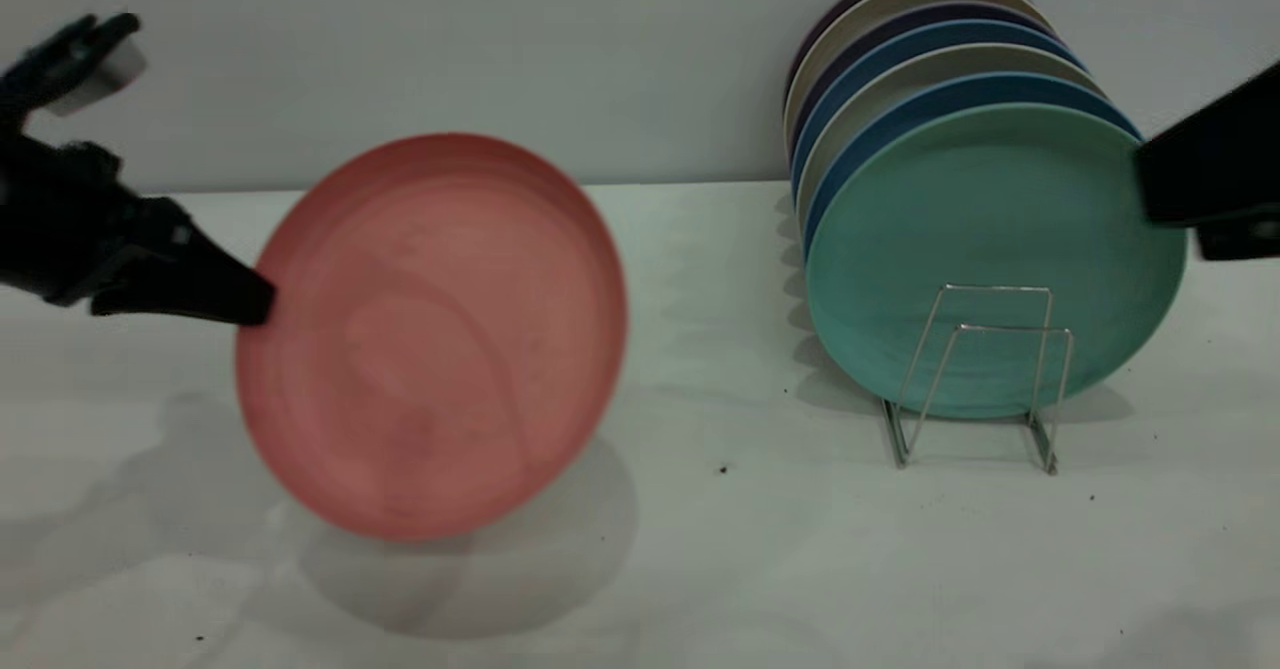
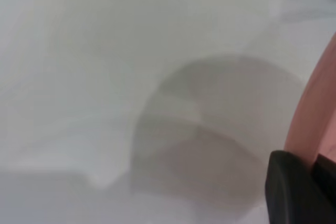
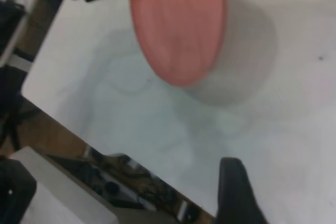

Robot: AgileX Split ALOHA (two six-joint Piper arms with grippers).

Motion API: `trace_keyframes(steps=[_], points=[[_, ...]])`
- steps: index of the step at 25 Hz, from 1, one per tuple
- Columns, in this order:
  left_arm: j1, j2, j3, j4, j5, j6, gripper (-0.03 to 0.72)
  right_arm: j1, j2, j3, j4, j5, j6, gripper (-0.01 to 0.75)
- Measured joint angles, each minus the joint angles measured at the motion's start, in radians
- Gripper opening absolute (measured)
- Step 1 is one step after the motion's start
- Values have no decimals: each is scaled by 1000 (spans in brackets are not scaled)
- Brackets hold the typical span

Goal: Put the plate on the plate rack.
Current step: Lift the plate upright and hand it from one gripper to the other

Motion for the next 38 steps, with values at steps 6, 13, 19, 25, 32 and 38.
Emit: trace_keyframes(steps=[6,13,19,25,32,38], points=[[-86,0,0,-57,9,-1,21,0,193,0,180,0,-236,482],[-182,0,0,-100,-23,-1,21,94,411,-14,430,-18,-514,482],[-247,0,0,-105,-32,-28,21,143,601,-89,480,-10,-588,482],[-292,0,0,-120,-38,-45,21,143,682,-103,482,43,-590,482],[-345,3,0,-152,-51,-45,21,143,688,-108,484,95,-590,482],[-417,9,0,-251,-47,-11,21,143,688,-109,485,93,-590,481]])
